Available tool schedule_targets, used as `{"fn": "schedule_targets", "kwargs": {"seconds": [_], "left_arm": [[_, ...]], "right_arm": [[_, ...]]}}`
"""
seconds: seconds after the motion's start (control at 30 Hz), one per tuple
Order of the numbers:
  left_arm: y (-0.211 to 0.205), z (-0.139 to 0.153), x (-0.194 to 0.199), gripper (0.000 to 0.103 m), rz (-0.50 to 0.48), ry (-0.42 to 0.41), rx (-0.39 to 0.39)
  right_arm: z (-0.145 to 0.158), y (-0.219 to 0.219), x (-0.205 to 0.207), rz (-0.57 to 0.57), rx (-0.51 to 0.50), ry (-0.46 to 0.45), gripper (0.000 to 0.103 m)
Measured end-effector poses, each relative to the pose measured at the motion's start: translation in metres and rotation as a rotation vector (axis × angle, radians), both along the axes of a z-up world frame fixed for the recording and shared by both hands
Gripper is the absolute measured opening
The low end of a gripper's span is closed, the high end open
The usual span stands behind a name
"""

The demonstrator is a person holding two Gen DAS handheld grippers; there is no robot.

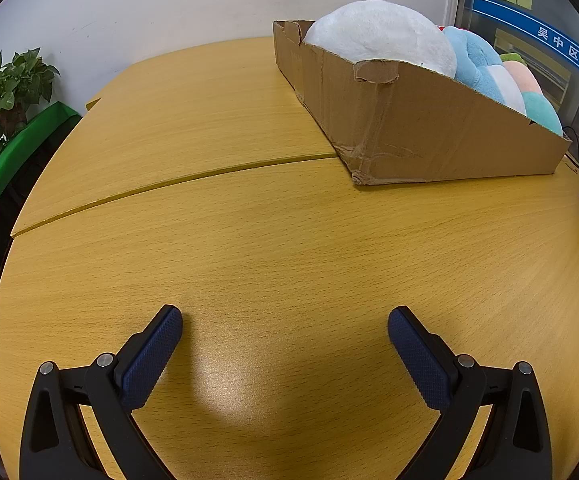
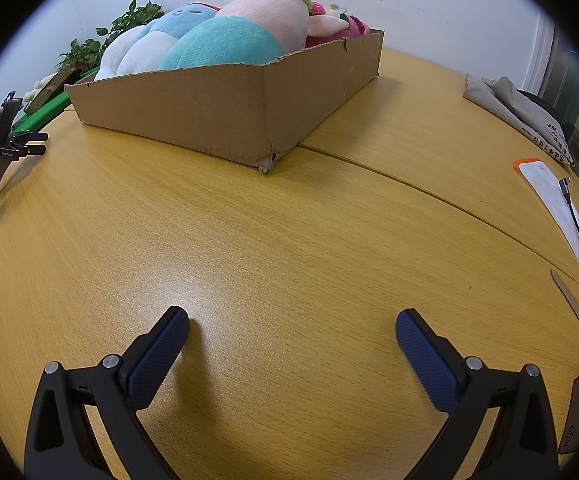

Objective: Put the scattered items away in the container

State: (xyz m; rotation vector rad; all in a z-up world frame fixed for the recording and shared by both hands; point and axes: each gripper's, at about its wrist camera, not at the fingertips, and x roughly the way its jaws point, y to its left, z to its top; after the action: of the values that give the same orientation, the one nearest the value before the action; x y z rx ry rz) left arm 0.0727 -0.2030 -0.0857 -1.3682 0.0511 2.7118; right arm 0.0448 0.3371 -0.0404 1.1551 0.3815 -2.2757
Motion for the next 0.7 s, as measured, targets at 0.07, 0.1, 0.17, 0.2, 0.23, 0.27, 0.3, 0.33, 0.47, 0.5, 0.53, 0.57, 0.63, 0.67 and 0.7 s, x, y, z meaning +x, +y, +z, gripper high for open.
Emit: {"fn": "schedule_targets", "kwargs": {"seconds": [0.07, 0.1, 0.17, 0.2, 0.23, 0.27, 0.3, 0.33, 0.47, 0.5, 0.53, 0.57, 0.63, 0.67, 0.7], "left_arm": [[0.0003, 0.0004, -0.0002, 0.103, 0.000, 0.000, 0.000], [0.0004, 0.0006, -0.0003, 0.103, 0.000, 0.000, 0.000], [0.0008, 0.0008, -0.0010, 0.103, 0.000, 0.000, -0.001], [0.0009, 0.0010, -0.0009, 0.103, 0.000, 0.000, -0.001], [0.0011, 0.0015, 0.0005, 0.103, 0.000, 0.000, -0.001], [0.0011, 0.0014, -0.0005, 0.103, 0.001, 0.000, -0.001], [0.0012, 0.0016, -0.0010, 0.103, 0.001, 0.000, -0.001], [0.0012, 0.0014, -0.0014, 0.103, 0.001, 0.000, -0.001], [0.0014, 0.0024, -0.0012, 0.103, 0.001, 0.000, -0.001], [0.0014, 0.0025, -0.0013, 0.103, 0.001, 0.000, -0.001], [0.0013, 0.0025, -0.0016, 0.103, 0.001, 0.000, -0.002], [0.0014, 0.0027, -0.0015, 0.103, 0.001, 0.000, -0.002], [0.0013, 0.0029, -0.0017, 0.103, 0.001, 0.000, -0.002], [0.0014, 0.0030, -0.0017, 0.103, 0.001, 0.000, -0.002], [0.0014, 0.0031, -0.0017, 0.103, 0.001, 0.000, -0.002]], "right_arm": [[0.0001, 0.0000, 0.0001, 0.000, 0.000, 0.000, 0.103], [0.0000, 0.0000, 0.0001, 0.000, 0.000, 0.000, 0.103], [0.0000, 0.0000, 0.0001, 0.000, 0.000, 0.000, 0.103], [0.0000, 0.0000, 0.0001, 0.000, 0.000, 0.000, 0.103], [0.0000, 0.0000, 0.0001, 0.000, 0.000, 0.000, 0.103], [0.0001, 0.0000, 0.0002, 0.000, 0.000, 0.000, 0.103], [0.0000, 0.0001, 0.0002, 0.001, 0.000, 0.000, 0.103], [0.0001, 0.0001, 0.0002, 0.001, -0.001, 0.000, 0.103], [0.0001, 0.0001, 0.0003, 0.001, -0.001, 0.000, 0.103], [0.0001, 0.0001, 0.0003, 0.001, -0.001, 0.000, 0.103], [0.0001, 0.0001, 0.0004, 0.001, -0.001, 0.000, 0.103], [0.0001, 0.0001, 0.0004, 0.001, -0.001, 0.000, 0.103], [0.0001, 0.0001, 0.0004, 0.001, -0.001, 0.000, 0.103], [0.0001, 0.0001, 0.0005, 0.001, -0.001, 0.000, 0.103], [0.0001, 0.0001, 0.0005, 0.001, -0.001, 0.000, 0.103]]}}
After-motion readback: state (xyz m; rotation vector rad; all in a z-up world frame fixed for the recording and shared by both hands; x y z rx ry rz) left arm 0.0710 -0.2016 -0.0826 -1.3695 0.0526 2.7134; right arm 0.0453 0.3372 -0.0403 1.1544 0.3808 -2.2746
